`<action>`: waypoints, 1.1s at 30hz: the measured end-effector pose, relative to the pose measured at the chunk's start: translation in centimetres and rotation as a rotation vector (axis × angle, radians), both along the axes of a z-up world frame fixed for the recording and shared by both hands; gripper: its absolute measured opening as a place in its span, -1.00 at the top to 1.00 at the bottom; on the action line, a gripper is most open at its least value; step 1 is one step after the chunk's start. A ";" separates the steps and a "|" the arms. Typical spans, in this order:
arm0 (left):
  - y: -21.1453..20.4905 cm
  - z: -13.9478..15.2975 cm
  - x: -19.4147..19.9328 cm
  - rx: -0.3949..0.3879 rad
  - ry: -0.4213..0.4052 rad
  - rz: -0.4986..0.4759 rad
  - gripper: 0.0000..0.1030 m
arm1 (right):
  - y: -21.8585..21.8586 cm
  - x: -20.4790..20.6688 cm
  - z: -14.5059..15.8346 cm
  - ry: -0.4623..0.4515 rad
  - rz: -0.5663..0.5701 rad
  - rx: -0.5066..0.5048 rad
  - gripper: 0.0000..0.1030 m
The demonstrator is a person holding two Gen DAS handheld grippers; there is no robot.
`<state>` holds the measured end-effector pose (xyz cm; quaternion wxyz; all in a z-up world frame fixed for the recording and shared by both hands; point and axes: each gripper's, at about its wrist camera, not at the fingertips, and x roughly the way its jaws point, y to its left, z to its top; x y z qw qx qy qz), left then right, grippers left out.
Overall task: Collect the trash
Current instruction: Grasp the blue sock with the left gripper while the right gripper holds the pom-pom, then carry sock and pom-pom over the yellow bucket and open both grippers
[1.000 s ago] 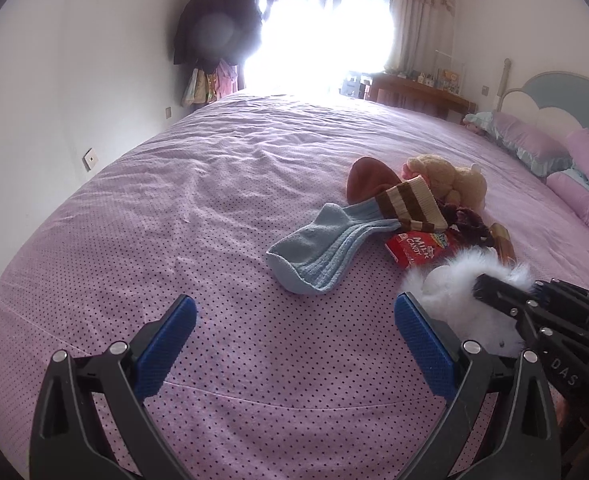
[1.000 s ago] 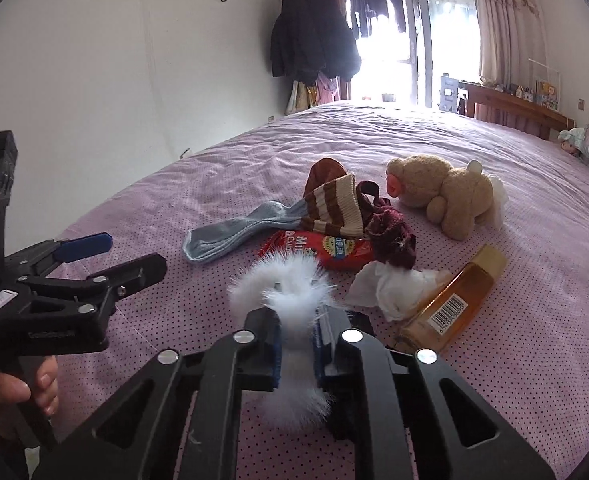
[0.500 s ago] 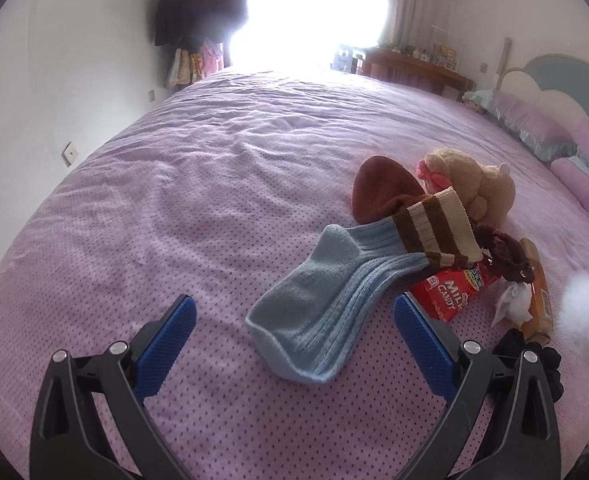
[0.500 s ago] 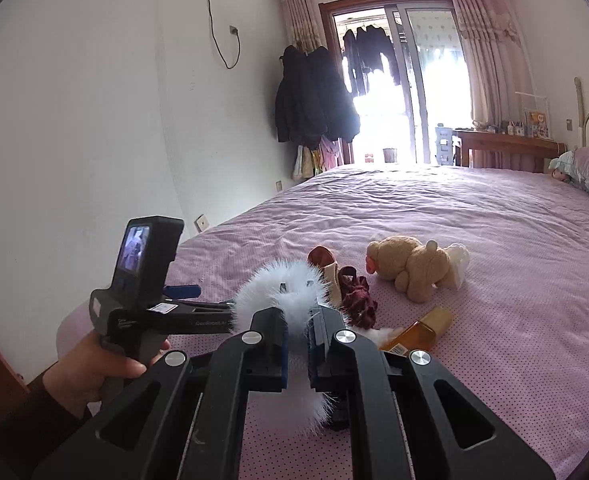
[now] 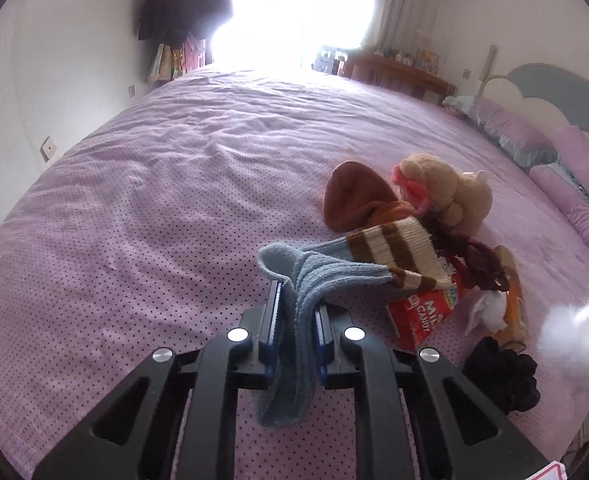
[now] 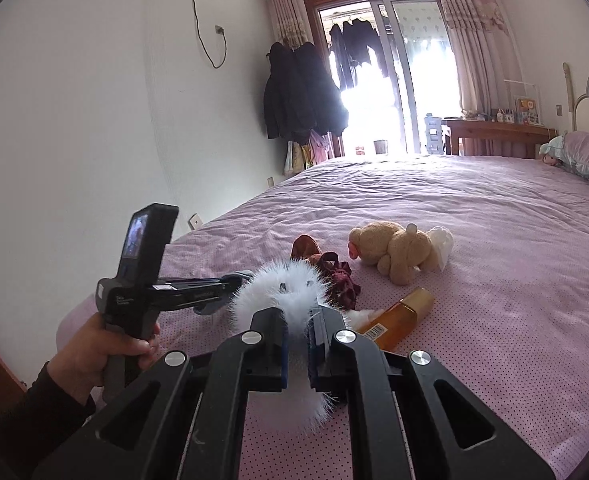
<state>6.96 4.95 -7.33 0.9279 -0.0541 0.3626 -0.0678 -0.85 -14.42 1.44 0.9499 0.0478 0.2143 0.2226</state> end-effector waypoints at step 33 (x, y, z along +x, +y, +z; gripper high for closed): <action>-24.7 4.0 -22.2 -0.192 -0.099 -0.692 0.71 | -16.3 -22.7 -0.3 0.034 -0.433 -0.053 0.86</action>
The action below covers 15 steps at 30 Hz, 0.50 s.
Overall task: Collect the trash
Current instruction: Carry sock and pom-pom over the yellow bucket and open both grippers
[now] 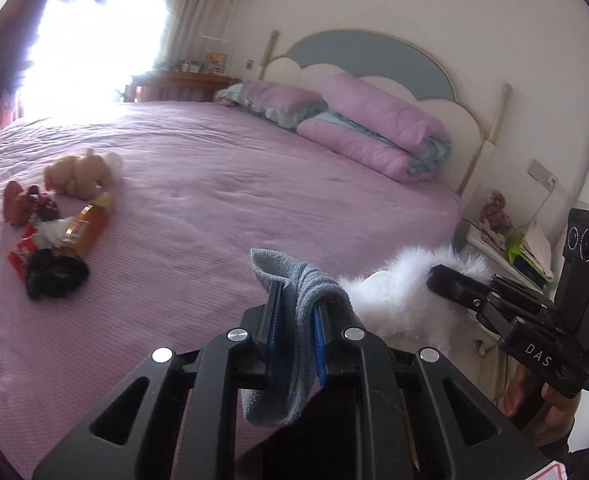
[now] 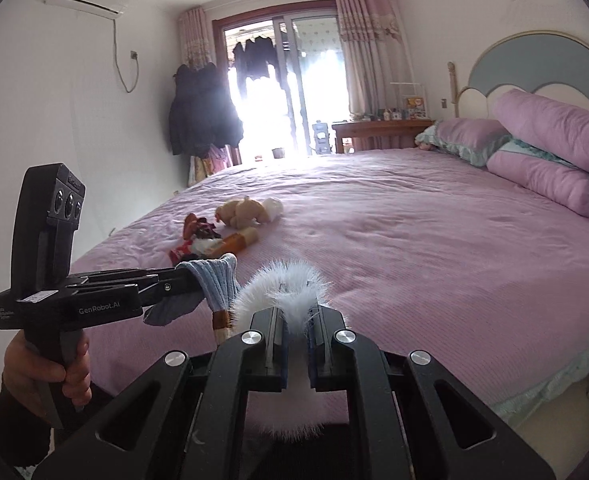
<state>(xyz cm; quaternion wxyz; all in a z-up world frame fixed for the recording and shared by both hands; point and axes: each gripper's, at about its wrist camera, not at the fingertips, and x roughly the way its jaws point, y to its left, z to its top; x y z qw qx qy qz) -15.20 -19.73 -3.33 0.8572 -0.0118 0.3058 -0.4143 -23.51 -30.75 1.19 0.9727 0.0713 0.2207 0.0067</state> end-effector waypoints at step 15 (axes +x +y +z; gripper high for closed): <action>-14.7 -8.1 -8.3 0.189 0.109 -0.397 0.67 | -9.7 -13.7 -8.2 0.211 -0.424 0.075 0.86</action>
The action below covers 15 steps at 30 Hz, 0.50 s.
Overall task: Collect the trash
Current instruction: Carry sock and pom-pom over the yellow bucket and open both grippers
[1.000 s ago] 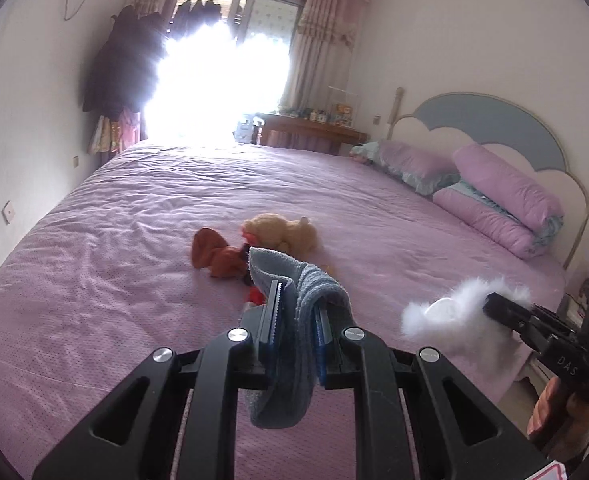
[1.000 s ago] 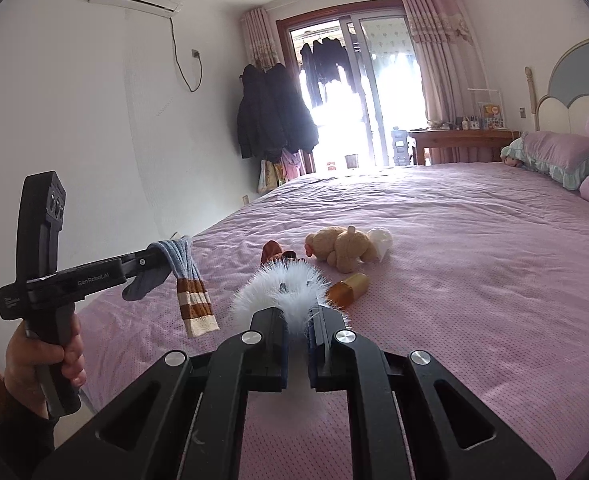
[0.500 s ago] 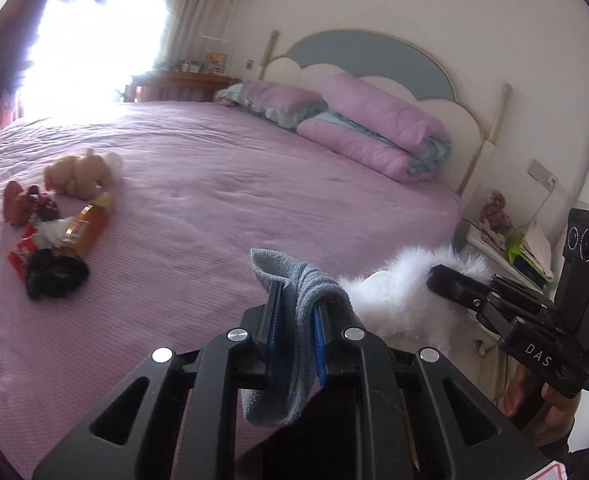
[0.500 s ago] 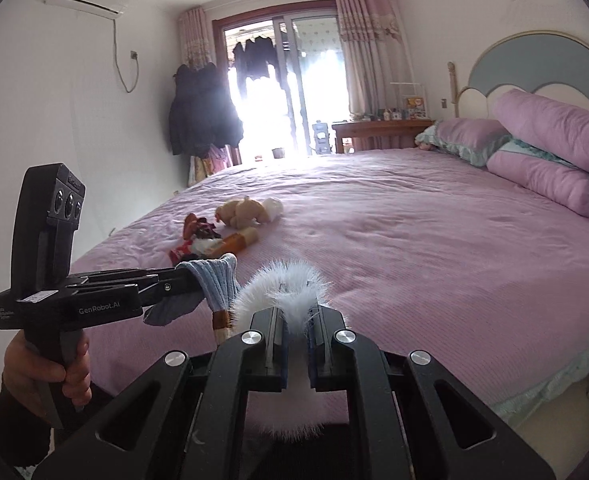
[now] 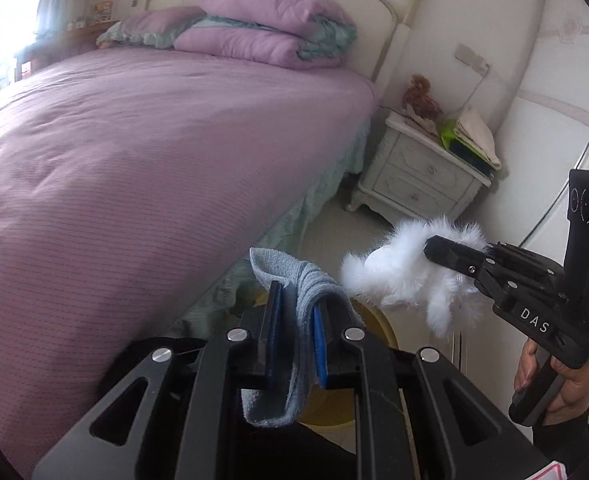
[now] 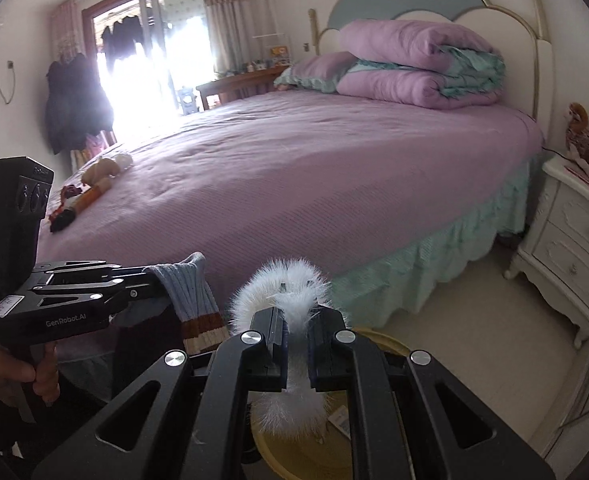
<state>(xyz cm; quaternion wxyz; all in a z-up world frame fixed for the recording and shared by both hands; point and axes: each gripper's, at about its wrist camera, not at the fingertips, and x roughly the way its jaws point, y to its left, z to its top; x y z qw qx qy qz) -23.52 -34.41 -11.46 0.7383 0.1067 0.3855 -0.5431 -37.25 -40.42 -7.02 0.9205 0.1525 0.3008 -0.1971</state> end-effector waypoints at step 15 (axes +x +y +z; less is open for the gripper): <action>-2.4 -3.8 -2.5 0.116 -0.054 -0.065 -0.69 | -2.6 -1.9 -5.2 0.149 -0.099 0.081 0.86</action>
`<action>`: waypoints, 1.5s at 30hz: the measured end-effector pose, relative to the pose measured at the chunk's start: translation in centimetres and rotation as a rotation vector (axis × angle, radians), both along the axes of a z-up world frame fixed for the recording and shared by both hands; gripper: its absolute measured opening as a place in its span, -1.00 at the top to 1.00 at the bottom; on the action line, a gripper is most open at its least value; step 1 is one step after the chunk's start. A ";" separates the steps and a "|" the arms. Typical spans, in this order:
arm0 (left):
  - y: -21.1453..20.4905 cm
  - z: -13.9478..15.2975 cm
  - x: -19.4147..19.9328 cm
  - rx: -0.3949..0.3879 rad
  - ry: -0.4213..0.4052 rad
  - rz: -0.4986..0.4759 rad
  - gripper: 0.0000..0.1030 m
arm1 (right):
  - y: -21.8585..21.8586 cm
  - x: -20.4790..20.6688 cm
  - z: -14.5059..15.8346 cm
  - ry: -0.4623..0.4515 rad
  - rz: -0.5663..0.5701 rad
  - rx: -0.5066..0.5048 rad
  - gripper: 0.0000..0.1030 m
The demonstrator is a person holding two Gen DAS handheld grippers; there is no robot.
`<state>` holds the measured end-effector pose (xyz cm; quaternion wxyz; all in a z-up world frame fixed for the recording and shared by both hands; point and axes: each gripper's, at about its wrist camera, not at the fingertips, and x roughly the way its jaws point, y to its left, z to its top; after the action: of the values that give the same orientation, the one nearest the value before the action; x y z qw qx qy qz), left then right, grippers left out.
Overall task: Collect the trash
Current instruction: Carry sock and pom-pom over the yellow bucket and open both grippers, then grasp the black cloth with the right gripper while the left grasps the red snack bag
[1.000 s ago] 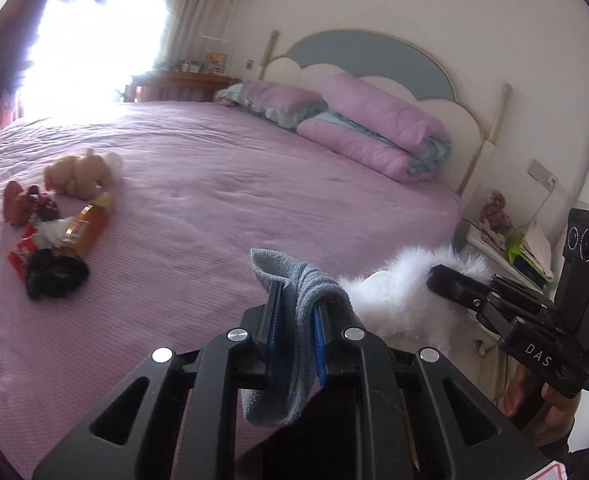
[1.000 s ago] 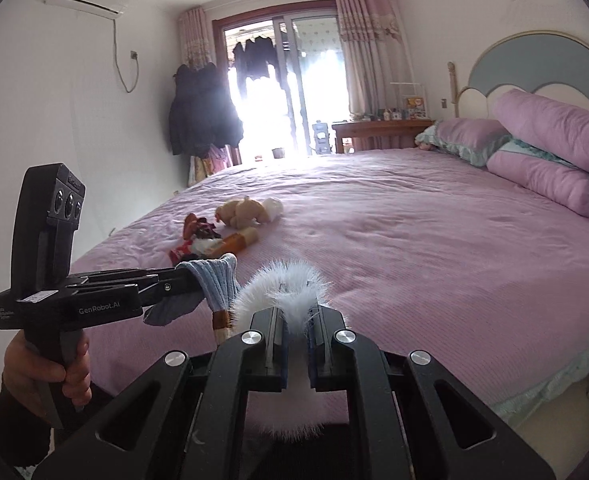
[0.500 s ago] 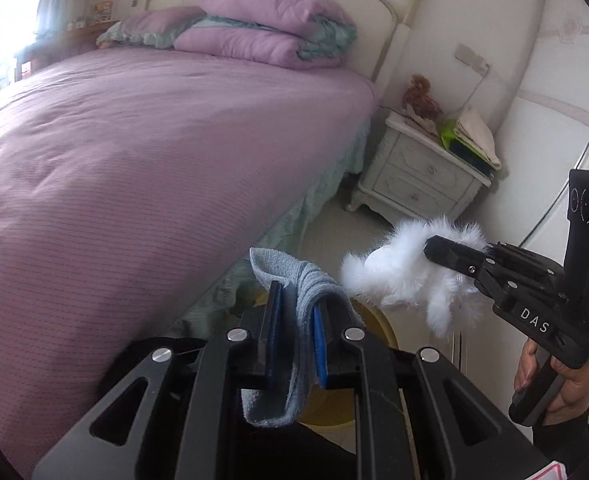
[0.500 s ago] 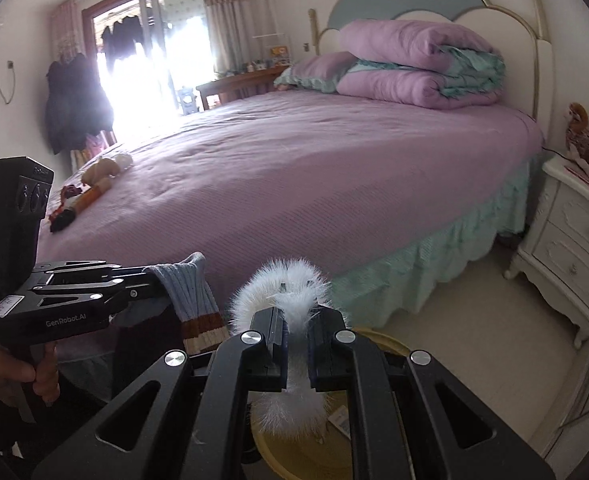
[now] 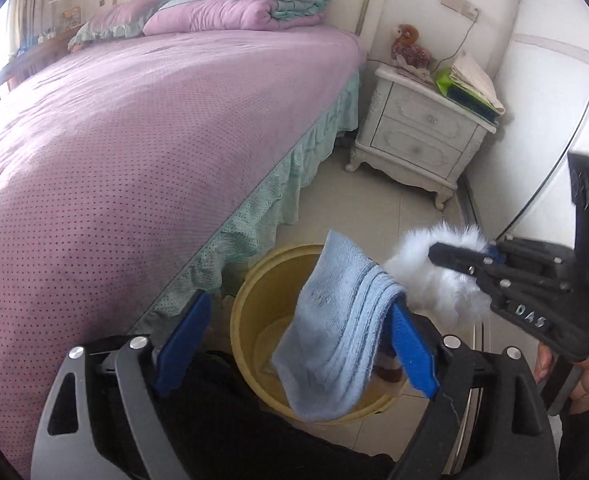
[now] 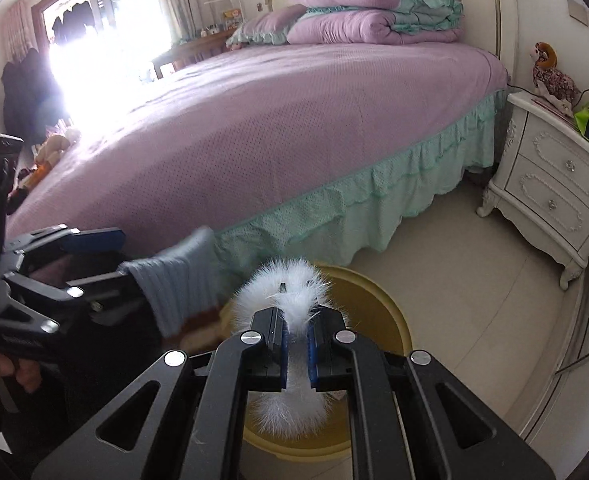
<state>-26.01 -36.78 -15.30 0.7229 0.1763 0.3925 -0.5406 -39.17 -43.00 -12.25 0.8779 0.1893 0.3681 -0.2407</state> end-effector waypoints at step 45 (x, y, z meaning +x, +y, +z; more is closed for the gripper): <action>8.7 6.5 5.5 -0.108 -0.165 0.326 -0.92 | 6.2 7.3 6.7 -0.325 0.324 -0.089 0.22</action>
<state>-20.51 -28.08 -8.79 0.8390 0.1149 0.3257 -0.4204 -31.86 -36.81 -5.53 0.9603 0.1252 0.2367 -0.0787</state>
